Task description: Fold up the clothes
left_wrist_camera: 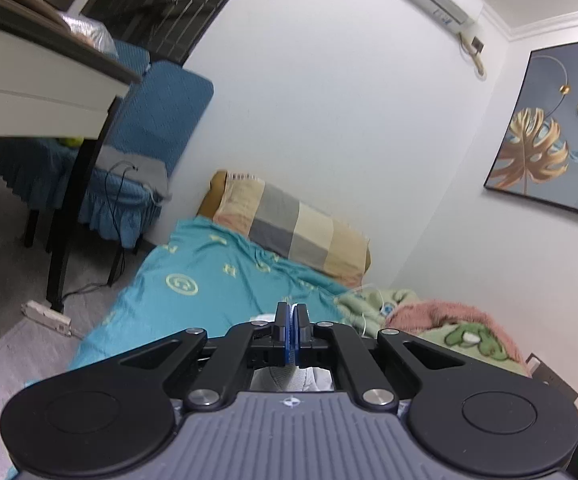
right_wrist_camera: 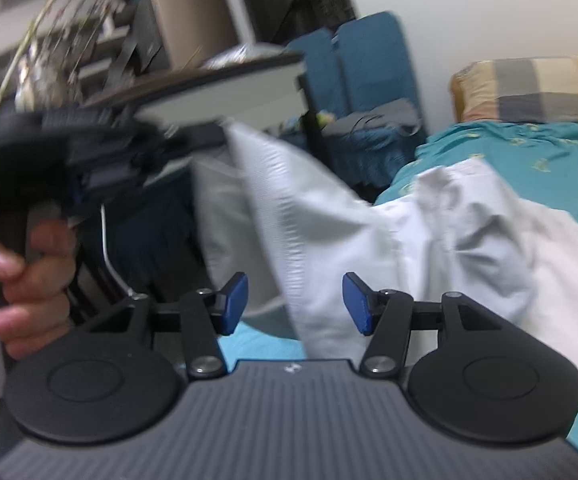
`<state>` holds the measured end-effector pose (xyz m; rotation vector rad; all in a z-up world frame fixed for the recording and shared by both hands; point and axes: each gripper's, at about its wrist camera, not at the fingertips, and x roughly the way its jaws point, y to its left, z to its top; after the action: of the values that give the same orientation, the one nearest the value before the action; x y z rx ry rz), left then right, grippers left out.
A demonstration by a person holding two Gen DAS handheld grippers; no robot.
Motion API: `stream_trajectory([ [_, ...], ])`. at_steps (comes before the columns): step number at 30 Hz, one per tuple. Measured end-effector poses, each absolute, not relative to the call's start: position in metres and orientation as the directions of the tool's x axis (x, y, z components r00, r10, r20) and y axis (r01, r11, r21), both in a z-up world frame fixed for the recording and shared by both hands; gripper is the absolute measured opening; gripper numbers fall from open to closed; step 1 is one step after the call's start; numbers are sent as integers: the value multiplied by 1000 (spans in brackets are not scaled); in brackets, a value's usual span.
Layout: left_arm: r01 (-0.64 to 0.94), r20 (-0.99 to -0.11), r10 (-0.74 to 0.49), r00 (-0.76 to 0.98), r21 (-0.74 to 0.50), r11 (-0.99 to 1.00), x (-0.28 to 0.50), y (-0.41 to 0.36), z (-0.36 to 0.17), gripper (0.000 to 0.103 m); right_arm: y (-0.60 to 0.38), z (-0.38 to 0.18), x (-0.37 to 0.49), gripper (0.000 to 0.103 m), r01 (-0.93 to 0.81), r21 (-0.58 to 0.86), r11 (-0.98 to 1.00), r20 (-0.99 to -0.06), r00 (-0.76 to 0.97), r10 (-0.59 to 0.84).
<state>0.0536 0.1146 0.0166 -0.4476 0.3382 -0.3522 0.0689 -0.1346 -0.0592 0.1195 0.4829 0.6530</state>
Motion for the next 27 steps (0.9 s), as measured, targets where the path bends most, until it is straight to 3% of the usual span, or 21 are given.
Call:
stream_trajectory([
  [4, 248, -238, -400, 885, -488, 837, 57, 119, 12, 2, -113, -77, 77, 54, -523, 124, 843, -477, 714, 513],
  [7, 236, -249, -393, 885, -488, 840, 62, 118, 11, 2, -119, -85, 84, 6, -474, 91, 876, -523, 726, 447],
  [12, 201, -303, -350, 886, -430, 880, 69, 109, 7, 2, -158, -57, 77, 6, -422, 201, 884, -429, 773, 467],
  [18, 138, -446, -297, 845, -354, 925, 86, 93, -15, 4, -211, -28, 72, 6, -383, 412, 827, -314, 792, 523],
  [27, 115, -583, -190, 790, -165, 980, 94, 54, -46, 42, -217, -28, 85, 6, -355, 470, 808, -295, 800, 523],
])
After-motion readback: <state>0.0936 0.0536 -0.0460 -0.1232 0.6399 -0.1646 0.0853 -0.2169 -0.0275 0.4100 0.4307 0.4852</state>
